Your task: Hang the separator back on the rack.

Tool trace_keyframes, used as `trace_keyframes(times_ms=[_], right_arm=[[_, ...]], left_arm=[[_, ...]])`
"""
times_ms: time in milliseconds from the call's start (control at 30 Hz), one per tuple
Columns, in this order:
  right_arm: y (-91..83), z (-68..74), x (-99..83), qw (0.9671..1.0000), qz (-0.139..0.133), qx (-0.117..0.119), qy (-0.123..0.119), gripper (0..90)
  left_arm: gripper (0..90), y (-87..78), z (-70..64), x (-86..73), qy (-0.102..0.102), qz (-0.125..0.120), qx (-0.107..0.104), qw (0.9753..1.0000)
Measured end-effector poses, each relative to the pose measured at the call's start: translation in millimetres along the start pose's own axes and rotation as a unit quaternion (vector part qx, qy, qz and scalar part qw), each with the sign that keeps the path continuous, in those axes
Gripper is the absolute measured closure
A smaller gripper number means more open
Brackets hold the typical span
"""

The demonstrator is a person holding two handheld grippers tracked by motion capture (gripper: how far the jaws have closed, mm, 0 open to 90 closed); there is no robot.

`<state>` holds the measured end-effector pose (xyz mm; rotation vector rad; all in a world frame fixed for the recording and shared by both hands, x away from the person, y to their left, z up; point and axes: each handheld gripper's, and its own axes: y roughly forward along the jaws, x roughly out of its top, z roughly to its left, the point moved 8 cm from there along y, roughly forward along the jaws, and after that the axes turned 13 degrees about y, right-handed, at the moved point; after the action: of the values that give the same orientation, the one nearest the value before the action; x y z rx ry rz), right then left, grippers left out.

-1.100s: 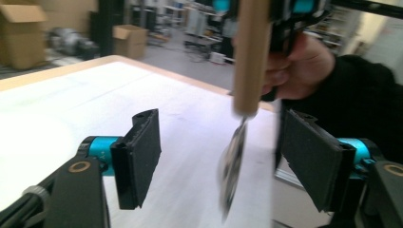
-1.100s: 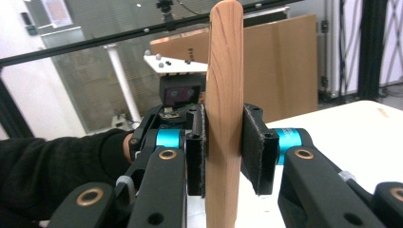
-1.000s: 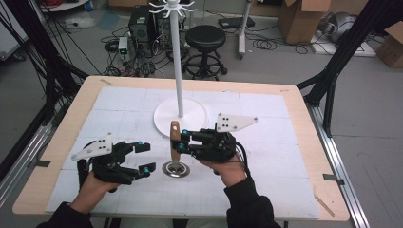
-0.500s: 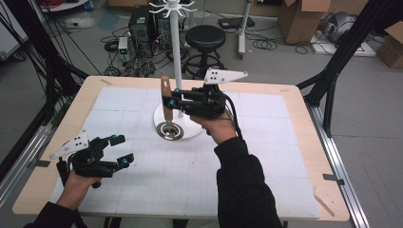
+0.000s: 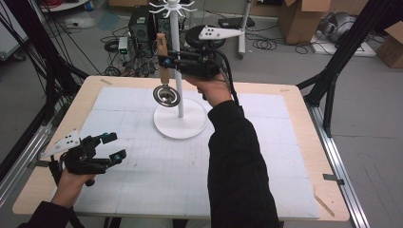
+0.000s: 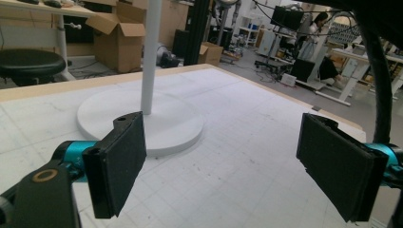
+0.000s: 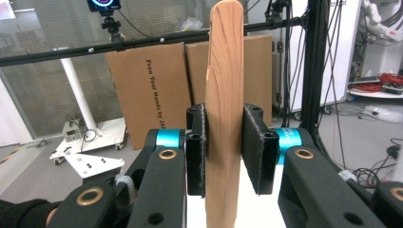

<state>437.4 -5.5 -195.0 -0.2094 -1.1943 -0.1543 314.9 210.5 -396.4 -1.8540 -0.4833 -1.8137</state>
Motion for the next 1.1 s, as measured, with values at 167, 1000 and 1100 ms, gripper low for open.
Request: trace_keyframes(times_ms=[167,1000,1100], right_arm=[[3.7,-7.5,21.6,0.9999,-0.007,-0.009,0.0,72.9],[-6.5,-42.8,16.1,0.9949,-0.021,-0.097,0.022,45.7],[-17.3,-47.0,3.2,0.9931,-0.021,-0.113,0.025,38.4]], left_arm=[[17.5,-5.9,6.2,-1.2,-0.008,-0.003,0.008,0.9999],[18.3,-4.3,2.6,-2.9,-0.003,0.008,0.004,1.0],[18.3,-4.1,3.0,-3.3,-0.005,0.008,0.004,0.9999]])
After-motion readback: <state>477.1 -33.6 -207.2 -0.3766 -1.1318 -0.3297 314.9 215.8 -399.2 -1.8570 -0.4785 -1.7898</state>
